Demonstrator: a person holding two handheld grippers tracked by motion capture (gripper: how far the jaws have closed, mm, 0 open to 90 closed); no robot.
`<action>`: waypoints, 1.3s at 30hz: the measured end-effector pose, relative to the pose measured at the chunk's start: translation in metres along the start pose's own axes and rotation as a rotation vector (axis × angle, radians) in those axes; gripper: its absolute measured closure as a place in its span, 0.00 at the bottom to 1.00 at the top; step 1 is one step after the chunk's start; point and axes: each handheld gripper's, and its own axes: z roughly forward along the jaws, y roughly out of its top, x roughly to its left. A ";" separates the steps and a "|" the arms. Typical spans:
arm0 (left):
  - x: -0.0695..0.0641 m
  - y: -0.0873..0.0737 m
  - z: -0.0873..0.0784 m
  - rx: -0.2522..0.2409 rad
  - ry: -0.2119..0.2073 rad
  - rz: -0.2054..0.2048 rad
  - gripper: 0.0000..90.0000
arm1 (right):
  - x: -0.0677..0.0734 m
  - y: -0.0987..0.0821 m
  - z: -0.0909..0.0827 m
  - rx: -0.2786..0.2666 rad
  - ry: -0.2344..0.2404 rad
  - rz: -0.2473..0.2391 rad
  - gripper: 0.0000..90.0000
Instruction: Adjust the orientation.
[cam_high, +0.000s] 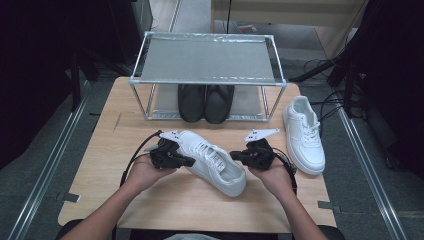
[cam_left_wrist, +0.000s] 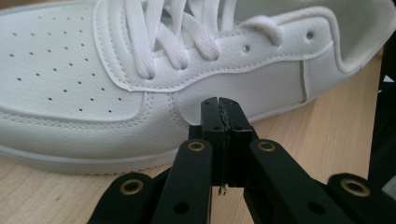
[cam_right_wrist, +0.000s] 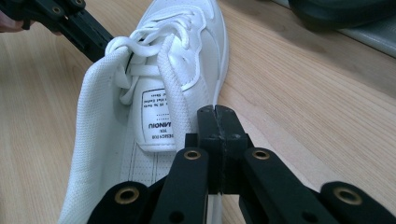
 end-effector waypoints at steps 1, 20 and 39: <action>0.000 0.000 0.001 0.002 0.006 0.002 1.00 | 0.001 0.000 0.001 0.002 0.001 -0.002 1.00; 0.020 -0.006 -0.008 -0.019 0.040 -0.055 1.00 | 0.029 0.004 0.021 0.020 0.070 -0.068 1.00; 0.040 -0.010 -0.020 -0.032 0.055 -0.107 0.99 | 0.050 0.010 0.040 0.000 0.117 -0.091 0.98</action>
